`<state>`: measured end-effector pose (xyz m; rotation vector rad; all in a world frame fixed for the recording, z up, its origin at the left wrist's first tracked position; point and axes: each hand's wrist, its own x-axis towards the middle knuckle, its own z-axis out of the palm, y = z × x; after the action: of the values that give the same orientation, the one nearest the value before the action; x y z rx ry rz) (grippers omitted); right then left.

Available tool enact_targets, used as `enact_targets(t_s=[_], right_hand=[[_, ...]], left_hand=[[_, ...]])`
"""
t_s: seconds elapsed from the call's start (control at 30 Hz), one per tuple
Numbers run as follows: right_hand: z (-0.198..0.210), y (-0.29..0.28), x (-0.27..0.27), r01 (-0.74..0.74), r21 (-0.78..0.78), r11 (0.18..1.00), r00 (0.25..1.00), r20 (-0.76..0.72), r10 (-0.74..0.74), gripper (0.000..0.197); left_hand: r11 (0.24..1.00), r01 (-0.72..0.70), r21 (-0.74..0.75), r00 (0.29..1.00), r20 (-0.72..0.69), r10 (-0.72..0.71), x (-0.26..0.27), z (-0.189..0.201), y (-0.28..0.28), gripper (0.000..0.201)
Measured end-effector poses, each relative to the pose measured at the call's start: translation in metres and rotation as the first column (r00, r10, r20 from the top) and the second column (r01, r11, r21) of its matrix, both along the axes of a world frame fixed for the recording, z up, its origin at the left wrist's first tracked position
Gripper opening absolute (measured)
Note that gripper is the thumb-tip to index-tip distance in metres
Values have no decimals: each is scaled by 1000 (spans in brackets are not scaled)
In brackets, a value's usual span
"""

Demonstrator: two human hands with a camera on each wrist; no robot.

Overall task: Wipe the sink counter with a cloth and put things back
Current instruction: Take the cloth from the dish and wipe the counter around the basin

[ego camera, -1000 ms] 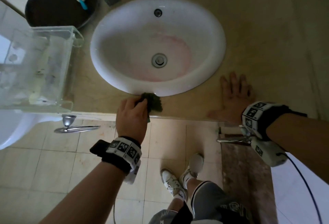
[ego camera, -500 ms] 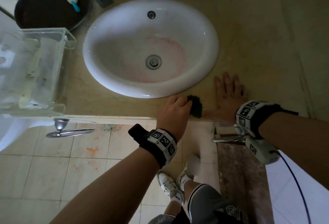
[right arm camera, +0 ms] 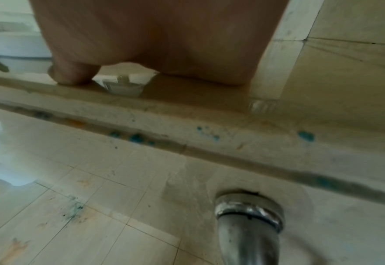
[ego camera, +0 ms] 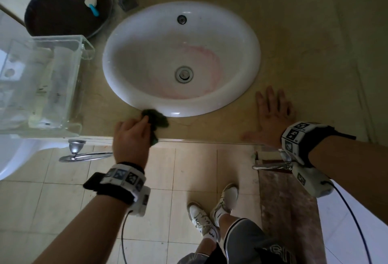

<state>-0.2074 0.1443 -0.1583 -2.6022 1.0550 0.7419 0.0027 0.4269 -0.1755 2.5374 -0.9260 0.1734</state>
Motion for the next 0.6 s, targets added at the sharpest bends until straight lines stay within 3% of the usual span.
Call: enact_targets(t_s=[0.1,0.3,0.43,0.6], right_hand=[[-1,0,0,3,-8,1000,1000,4,-3,132],[-1,-1,0,-4,2,1000,1000,-18,4,133],[-2,-1,1,-10,-9,1000,1000,-16,10,132],[0,0,0,-20,-18,1000,1000,-8,19,131]], left_hand=[[973,-229,32,971,-69,231,31,5,20,24],[899,-433,68,889,-136,438,67,11,18,30],[975,-222,19,974,-39,223,37,4,2,27],[995,-93,28,995,-30,94,-26,2,-20,32]])
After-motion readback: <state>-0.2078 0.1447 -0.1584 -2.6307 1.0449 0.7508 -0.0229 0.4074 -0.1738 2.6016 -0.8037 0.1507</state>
